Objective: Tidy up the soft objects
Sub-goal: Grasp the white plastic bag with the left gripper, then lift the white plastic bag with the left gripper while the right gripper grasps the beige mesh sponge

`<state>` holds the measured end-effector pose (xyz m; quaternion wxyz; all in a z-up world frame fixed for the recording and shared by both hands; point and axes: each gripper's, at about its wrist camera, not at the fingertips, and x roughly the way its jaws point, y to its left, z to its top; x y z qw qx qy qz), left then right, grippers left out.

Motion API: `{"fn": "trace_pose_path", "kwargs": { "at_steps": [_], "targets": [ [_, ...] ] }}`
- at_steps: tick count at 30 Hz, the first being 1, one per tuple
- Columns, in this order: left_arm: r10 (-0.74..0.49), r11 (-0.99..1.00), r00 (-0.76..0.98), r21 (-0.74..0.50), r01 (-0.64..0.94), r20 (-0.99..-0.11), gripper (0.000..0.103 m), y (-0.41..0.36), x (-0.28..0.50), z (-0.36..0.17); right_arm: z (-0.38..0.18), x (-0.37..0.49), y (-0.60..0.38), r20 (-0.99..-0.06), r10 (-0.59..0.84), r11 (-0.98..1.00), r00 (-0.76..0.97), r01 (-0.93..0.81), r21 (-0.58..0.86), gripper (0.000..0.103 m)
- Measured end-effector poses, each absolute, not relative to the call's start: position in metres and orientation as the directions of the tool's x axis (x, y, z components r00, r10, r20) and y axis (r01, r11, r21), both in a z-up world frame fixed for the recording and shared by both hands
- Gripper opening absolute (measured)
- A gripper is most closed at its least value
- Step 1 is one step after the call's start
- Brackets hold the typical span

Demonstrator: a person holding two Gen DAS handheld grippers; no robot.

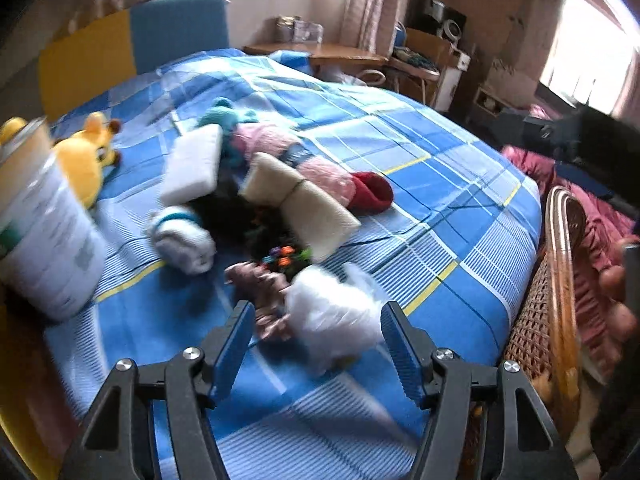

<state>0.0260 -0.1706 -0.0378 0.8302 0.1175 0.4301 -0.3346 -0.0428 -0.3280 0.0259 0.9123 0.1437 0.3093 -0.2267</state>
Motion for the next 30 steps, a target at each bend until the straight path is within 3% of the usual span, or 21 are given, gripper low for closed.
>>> {"fn": "trace_pose_path", "kwargs": {
  "at_steps": [4,5,8,13,19,22,25,30],
  "targets": [
    [-0.401,0.742,0.389,-0.045,0.669,-0.829,0.063,-0.194,0.034,-0.063,0.023,-0.043,-0.336,-0.642,-0.323,0.847,0.696,0.515,0.132,0.099],
    [-0.4,0.737,0.38,-0.046,0.674,-0.834,0.046,-0.197,0.034,-0.068,0.022,-0.043,-0.337,-0.645,-0.321,0.846,0.694,0.516,0.134,0.099],
    [-0.433,0.726,0.377,-0.069,0.684,-0.819,0.035,-0.192,0.031,-0.069,0.019,-0.04,-0.337,-0.653,-0.32,0.848,0.686,0.515,0.126,0.099],
    [-0.501,0.739,0.421,-0.121,0.663,-0.756,0.034,-0.146,0.016,-0.045,0.02,-0.034,-0.334,-0.655,-0.28,0.867,0.701,0.478,0.142,0.099],
    [-0.479,0.788,0.476,-0.123,0.603,-0.738,0.035,-0.084,0.004,-0.04,0.014,-0.005,-0.317,-0.713,-0.048,0.921,0.7,0.308,0.24,0.084],
    [-0.43,0.817,0.485,-0.1,0.568,-0.762,0.035,-0.064,-0.002,-0.053,-0.003,0.02,-0.298,-0.78,0.114,0.928,0.615,0.215,0.304,0.069],
    [-0.382,0.846,0.469,-0.096,0.525,-0.796,0.035,-0.053,-0.001,-0.072,-0.028,0.046,-0.272,-0.848,0.216,0.931,0.484,0.158,0.328,0.068],
    [-0.395,0.861,0.465,-0.143,0.489,-0.792,0.036,-0.046,0.001,-0.077,-0.052,0.066,-0.241,-0.903,0.212,0.952,0.374,0.128,0.277,0.067]
  ]
}}
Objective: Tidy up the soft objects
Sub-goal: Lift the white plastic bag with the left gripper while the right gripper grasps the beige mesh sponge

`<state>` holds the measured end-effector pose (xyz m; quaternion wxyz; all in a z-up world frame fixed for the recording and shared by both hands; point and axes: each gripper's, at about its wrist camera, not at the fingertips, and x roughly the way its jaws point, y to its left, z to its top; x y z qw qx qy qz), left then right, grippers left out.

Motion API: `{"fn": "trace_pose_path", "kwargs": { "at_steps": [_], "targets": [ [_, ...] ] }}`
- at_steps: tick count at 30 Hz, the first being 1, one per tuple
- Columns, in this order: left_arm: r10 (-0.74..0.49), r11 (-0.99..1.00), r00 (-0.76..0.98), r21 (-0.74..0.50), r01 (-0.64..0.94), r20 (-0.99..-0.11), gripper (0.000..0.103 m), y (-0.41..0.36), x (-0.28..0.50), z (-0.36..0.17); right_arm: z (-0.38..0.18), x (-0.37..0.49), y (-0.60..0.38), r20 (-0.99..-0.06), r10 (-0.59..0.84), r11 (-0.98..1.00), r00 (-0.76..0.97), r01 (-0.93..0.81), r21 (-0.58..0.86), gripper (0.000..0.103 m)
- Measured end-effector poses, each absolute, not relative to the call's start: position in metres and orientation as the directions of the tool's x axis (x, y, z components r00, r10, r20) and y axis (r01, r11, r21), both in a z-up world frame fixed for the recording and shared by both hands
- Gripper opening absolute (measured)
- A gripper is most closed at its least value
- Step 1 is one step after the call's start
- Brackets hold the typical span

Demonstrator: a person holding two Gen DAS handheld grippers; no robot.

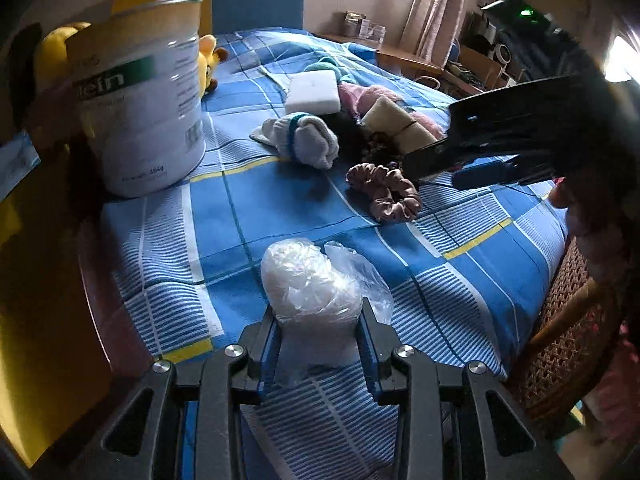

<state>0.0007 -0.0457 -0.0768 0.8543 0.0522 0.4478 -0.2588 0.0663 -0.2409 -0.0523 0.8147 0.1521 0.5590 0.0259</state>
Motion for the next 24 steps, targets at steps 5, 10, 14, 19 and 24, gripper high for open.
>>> {"fn": "trace_pose_path", "kwargs": {
  "at_steps": [5,10,14,19,24],
  "targets": [
    [-0.409,0.861,0.462,-0.165,0.481,-0.787,0.036,-0.042,0.0,-0.082,-0.04,0.07,-0.251,-0.892,0.153,0.952,0.425,0.179,0.249,0.061],
    [-0.421,0.864,0.472,-0.184,0.468,-0.775,0.036,-0.041,0.002,-0.084,-0.032,0.09,-0.268,-0.875,0.007,0.966,0.483,0.222,0.131,0.061],
    [-0.421,0.863,0.476,-0.18,0.472,-0.772,0.036,-0.041,0.001,-0.084,-0.041,0.106,-0.262,-0.879,-0.086,0.98,0.47,0.201,0.012,0.061],
    [-0.423,0.863,0.476,-0.182,0.472,-0.771,0.036,-0.04,0.001,-0.085,-0.057,0.114,-0.252,-0.885,-0.138,0.986,0.445,0.145,-0.081,0.026],
    [-0.415,0.863,0.489,-0.163,0.478,-0.767,0.036,-0.043,-0.002,-0.085,-0.039,0.097,-0.256,-0.857,-0.08,0.99,0.509,0.141,-0.008,0.023]
  ]
}}
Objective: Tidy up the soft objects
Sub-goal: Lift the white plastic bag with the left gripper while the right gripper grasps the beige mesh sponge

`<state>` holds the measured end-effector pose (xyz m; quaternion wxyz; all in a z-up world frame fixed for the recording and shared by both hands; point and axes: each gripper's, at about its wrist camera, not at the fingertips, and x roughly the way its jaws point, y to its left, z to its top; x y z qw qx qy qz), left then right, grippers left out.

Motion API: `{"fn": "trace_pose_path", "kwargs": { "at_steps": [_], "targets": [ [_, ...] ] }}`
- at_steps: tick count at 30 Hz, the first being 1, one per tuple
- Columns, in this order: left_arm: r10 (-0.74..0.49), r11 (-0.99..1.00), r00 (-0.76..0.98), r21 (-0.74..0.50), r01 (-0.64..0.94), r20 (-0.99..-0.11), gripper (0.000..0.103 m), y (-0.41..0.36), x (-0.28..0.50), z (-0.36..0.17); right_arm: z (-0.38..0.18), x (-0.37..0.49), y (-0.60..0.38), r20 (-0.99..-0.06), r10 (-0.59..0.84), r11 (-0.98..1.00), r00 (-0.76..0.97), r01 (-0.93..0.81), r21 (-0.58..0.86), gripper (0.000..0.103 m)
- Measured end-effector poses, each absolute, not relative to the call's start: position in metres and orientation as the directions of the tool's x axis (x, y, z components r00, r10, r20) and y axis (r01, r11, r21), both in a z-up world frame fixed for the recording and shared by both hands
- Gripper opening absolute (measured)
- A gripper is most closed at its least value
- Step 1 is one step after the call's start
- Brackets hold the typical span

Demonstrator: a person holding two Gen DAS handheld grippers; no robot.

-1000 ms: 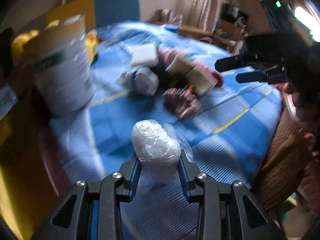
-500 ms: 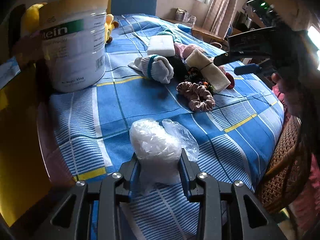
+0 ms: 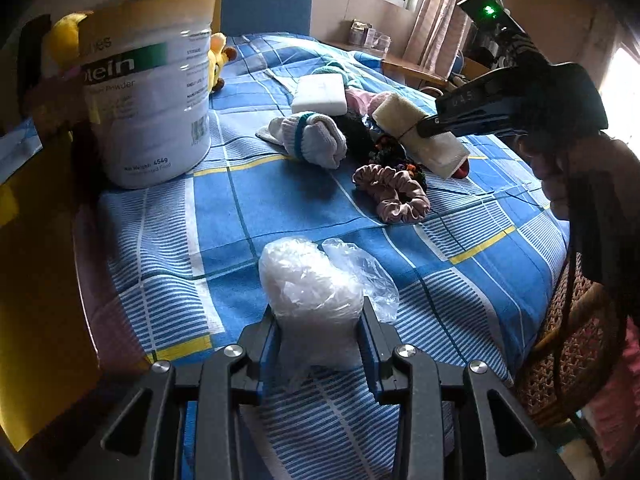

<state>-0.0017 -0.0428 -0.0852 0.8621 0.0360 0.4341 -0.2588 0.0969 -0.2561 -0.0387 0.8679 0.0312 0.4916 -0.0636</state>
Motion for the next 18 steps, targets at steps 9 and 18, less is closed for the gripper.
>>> {"fn": "trace_pose_path", "kwargs": {
  "at_steps": [9,18],
  "targets": [
    [-0.437,0.859,0.54,-0.156,0.487,-0.719,0.033,-0.031,-0.015,-0.057,-0.058,0.105,-0.262,-0.896,-0.006,0.982,0.444,0.17,0.077,0.024],
    [-0.426,0.901,0.643,-0.231,0.367,-0.637,0.033,0.025,-0.021,-0.009,-0.059,0.106,-0.257,-0.899,-0.035,0.987,0.437,0.159,0.039,0.025]
  ]
}}
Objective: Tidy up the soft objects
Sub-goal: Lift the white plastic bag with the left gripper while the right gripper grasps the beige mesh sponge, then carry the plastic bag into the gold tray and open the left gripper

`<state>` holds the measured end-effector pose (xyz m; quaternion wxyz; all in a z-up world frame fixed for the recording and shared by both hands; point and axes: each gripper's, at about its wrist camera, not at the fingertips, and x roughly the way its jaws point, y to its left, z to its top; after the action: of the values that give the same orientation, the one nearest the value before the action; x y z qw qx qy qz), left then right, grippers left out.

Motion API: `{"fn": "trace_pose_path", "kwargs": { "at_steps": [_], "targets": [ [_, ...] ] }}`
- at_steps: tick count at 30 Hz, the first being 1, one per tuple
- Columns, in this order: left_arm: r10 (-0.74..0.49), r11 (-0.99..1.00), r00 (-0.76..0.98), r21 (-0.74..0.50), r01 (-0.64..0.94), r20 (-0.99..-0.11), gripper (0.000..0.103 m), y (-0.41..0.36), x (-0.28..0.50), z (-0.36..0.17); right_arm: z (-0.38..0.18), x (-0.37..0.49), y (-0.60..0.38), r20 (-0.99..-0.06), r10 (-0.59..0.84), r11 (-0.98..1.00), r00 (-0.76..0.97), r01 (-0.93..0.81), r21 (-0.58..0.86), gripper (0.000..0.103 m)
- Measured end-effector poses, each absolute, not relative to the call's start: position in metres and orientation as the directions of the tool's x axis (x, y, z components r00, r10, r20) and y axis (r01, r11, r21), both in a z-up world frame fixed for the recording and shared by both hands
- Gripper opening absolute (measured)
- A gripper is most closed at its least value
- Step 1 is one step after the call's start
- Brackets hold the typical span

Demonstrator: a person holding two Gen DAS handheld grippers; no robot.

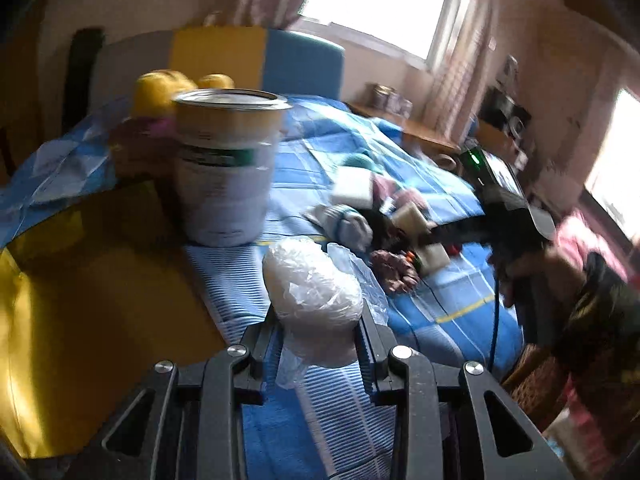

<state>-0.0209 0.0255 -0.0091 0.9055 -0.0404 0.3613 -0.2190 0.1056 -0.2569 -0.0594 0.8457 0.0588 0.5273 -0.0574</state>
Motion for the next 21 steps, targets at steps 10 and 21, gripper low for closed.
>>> {"fn": "trace_pose_path", "kwargs": {
  "at_steps": [10,21],
  "targets": [
    [-0.19,0.965,0.704,-0.261,0.007,-0.684,0.033,0.135,0.016,-0.003,-0.057,0.103,-0.255,-0.888,-0.047,0.987,0.457,0.157,0.028,0.024],
    [0.175,0.939,0.533,-0.022,-0.343,-0.828,0.037,0.245,0.083,-0.057,-0.057,0.102,-0.256,-0.887,-0.043,0.987,0.46,0.158,0.034,0.024]
  ]
}}
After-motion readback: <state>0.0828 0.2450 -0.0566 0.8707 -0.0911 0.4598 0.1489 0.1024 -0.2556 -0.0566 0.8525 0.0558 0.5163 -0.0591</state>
